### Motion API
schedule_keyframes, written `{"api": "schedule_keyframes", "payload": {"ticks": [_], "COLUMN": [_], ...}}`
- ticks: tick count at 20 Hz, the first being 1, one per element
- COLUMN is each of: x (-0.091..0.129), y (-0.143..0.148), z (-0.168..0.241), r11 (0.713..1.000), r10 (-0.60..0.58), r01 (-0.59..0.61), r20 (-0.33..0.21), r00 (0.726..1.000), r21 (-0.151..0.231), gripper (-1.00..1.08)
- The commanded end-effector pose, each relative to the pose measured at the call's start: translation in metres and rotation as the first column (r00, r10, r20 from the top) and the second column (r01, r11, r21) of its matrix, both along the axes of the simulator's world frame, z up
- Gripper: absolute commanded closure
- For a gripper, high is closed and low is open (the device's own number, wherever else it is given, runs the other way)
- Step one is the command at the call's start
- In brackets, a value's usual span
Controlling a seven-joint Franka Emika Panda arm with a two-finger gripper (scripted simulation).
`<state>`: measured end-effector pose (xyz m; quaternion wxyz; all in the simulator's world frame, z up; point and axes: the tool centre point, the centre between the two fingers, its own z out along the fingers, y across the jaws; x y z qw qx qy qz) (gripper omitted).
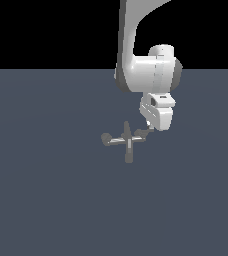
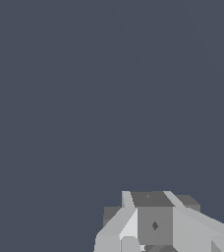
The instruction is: Turn on the faucet by rotating a designated handle.
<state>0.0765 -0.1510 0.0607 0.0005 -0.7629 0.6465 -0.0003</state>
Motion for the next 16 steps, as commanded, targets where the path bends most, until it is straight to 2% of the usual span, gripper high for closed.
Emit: {"api": "schedule_keyframes", "payload": {"ticks": [1, 13, 14, 15, 16], "x": [-0.003, -0.04, -0.04, -0.029, -0.032], "y": [-0.001, -0.008, -0.008, -0.008, -0.006], "z": [0.0, 0.0, 0.0, 0.0, 0.0], "r11": [1.0, 1.0, 1.0, 1.0, 1.0], "r10": [0.0, -0.001, -0.001, 0.001, 0.001], "r01": [0.0, 0.001, 0.001, -0.001, -0.001], "r20": [0.0, -0.001, -0.001, 0.016, 0.015], "r00": [1.0, 1.0, 1.0, 1.0, 1.0], "r21": [0.0, 0.0, 0.0, -0.004, -0.004], "gripper": [1.08, 1.08, 1.08, 1.08, 1.08]}}
